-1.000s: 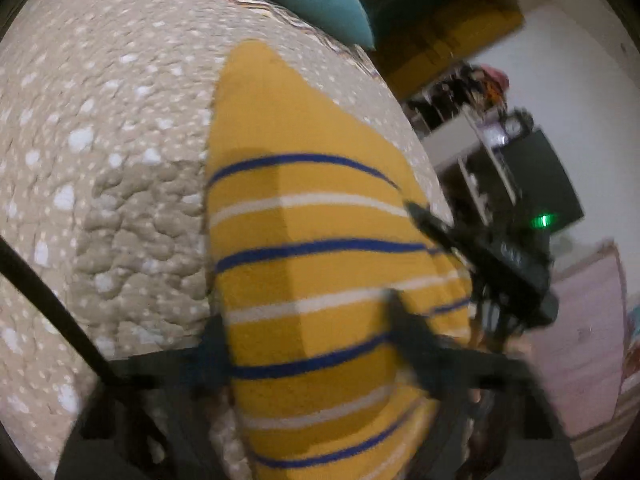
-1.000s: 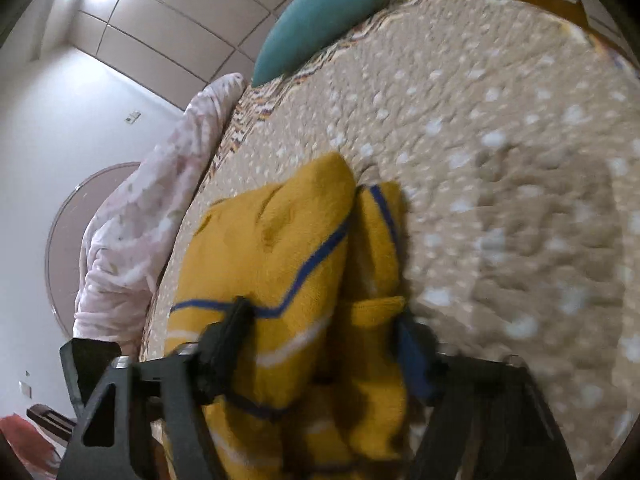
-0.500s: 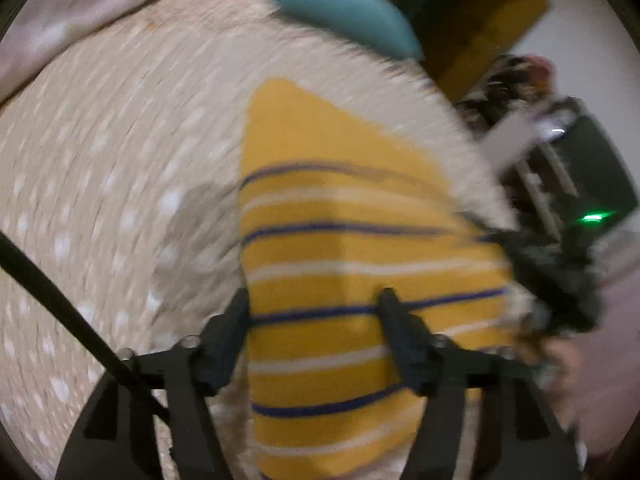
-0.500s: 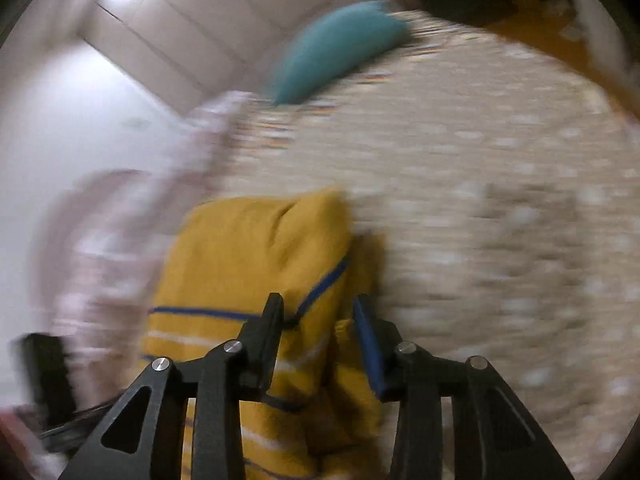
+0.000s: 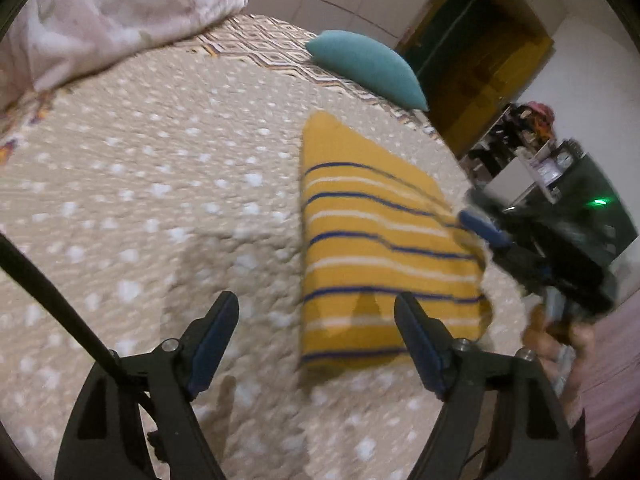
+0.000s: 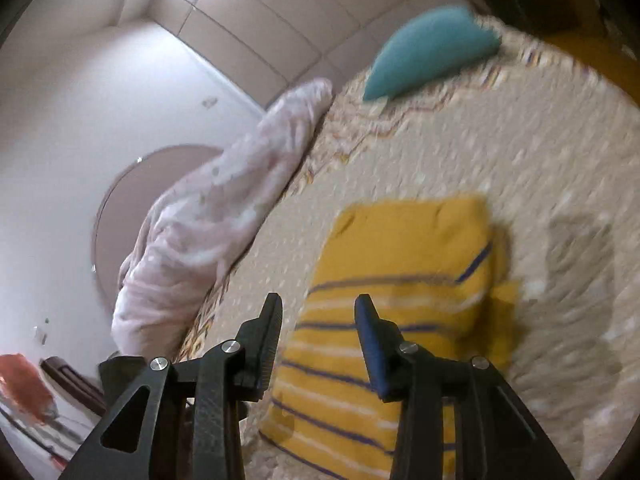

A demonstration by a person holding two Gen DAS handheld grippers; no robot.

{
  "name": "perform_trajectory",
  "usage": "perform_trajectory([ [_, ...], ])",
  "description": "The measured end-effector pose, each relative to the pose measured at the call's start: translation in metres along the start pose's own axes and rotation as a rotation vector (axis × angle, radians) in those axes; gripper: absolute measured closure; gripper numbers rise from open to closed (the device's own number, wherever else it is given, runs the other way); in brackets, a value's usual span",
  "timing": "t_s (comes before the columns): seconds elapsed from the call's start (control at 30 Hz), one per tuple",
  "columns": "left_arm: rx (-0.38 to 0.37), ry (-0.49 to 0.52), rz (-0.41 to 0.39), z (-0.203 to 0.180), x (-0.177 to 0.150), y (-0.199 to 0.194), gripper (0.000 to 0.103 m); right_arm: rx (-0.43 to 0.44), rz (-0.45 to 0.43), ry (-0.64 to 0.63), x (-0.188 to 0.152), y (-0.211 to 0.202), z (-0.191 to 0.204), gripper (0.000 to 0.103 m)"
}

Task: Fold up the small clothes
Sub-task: 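Press the folded sweater flat with the left gripper while the right gripper tucks its edge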

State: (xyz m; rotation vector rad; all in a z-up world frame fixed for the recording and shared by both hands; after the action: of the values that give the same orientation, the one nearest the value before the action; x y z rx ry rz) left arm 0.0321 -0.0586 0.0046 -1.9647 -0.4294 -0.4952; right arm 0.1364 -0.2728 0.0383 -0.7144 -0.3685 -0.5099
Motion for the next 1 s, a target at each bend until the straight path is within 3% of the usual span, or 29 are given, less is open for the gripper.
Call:
perform_trajectory([
  [0.03,0.041,0.017,-0.015,0.006,-0.005,-0.004,0.024,-0.016,0.02,0.032,-0.007,0.01,-0.01,0.062],
  [0.07,0.076,0.032,-0.025,0.011,-0.011,-0.007,0.024,-0.04,0.042,0.085,-0.015,0.02,-0.027,0.079],
  [0.13,0.148,0.054,-0.028,0.029,-0.021,-0.01,0.024,-0.042,0.033,0.195,-0.032,0.027,-0.062,0.103],
  [0.2,0.189,0.054,-0.02,0.043,-0.026,-0.005,0.024,0.061,-0.012,0.306,-0.044,0.013,-0.083,0.103],
  [0.23,0.207,0.045,-0.006,0.052,-0.031,-0.002,0.024,0.069,-0.031,0.339,-0.047,0.005,-0.088,0.103],
  [0.3,0.231,0.034,0.015,0.064,-0.04,0.002,0.024,0.015,-0.066,0.323,-0.05,-0.015,-0.089,0.103],
  [0.37,0.246,0.044,0.015,0.07,-0.048,0.006,0.024,-0.054,-0.102,0.249,-0.048,-0.035,-0.067,0.093],
  [0.47,0.311,0.137,-0.002,0.062,-0.054,0.012,0.019,-0.045,-0.105,0.185,-0.047,-0.04,-0.045,0.093],
  [0.6,0.38,0.204,-0.03,0.057,-0.06,0.016,0.01,-0.008,-0.056,0.055,-0.051,-0.016,0.001,0.085],
  [0.77,0.373,0.158,-0.032,0.065,-0.06,0.016,0.005,-0.041,0.072,0.113,-0.084,0.037,-0.021,0.084],
  [0.83,0.384,0.166,-0.045,0.064,-0.061,0.017,0.004,0.0,0.052,0.129,-0.1,0.035,-0.032,0.086],
  [1.0,0.388,0.162,-0.061,0.063,-0.061,0.017,0.002,-0.046,0.024,0.116,-0.131,-0.005,-0.041,0.085],
])
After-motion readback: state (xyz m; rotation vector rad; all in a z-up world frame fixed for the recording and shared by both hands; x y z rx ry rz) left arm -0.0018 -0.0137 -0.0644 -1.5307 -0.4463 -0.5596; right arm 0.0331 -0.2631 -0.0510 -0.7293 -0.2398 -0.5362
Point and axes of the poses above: each gripper's, at about its wrist camera, not at the fingertips, and y roughly the way its jaws point, z to its left, x to its top, the point moved 7 cm from there along y, roughly the way its jaws point, and after that the axes turned 3 degrees about z, right-handed, at the moved point
